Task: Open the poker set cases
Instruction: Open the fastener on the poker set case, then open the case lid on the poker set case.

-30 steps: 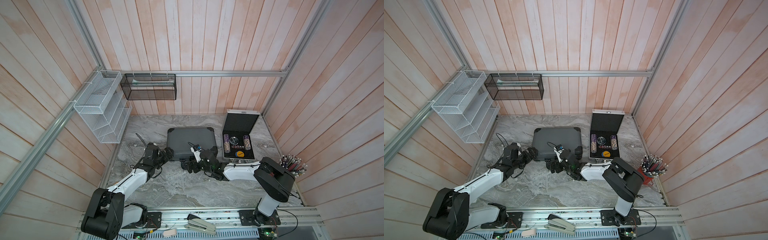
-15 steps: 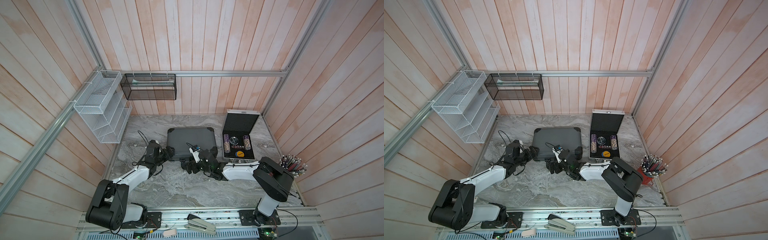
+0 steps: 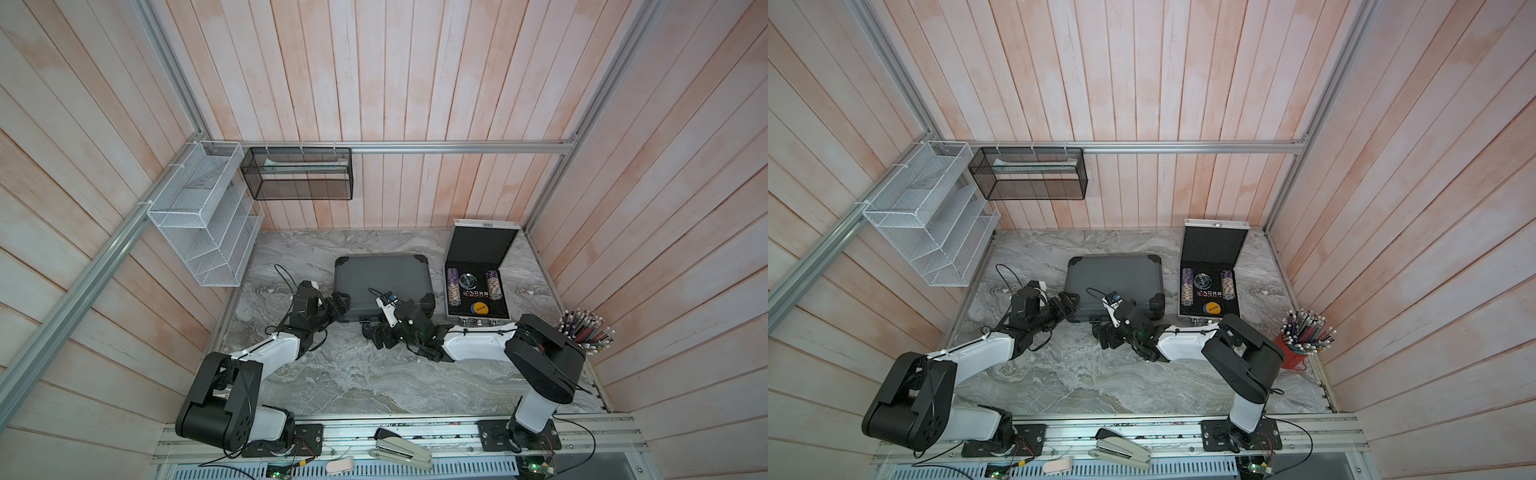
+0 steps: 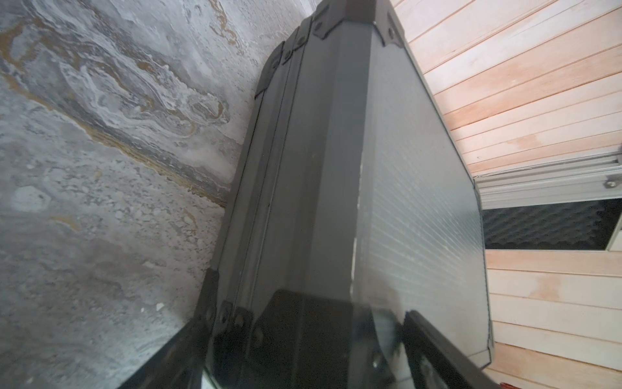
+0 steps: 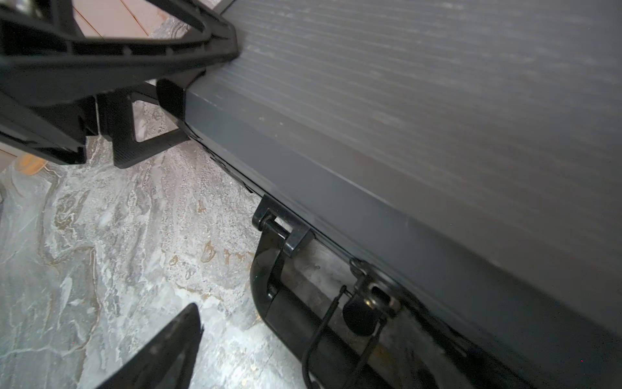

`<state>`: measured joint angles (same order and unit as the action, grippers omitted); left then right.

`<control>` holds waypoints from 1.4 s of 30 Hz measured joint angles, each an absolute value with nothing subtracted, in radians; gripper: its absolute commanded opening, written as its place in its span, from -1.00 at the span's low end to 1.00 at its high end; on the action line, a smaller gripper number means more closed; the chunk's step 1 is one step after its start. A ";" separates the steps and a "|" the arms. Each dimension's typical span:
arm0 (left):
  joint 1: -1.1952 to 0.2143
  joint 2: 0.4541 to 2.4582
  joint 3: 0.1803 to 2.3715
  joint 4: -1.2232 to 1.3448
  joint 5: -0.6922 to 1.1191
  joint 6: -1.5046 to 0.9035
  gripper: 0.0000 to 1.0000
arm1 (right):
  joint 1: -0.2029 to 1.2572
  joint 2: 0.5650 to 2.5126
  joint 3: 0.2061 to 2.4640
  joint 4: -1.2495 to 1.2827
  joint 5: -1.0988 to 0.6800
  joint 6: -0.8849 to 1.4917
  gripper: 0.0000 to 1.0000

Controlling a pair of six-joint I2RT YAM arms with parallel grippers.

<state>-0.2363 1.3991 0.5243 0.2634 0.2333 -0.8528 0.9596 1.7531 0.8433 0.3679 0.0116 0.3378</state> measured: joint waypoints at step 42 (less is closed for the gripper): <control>-0.258 1.020 0.446 0.171 0.197 -0.741 1.00 | 0.517 1.333 0.551 0.416 -0.101 0.662 0.97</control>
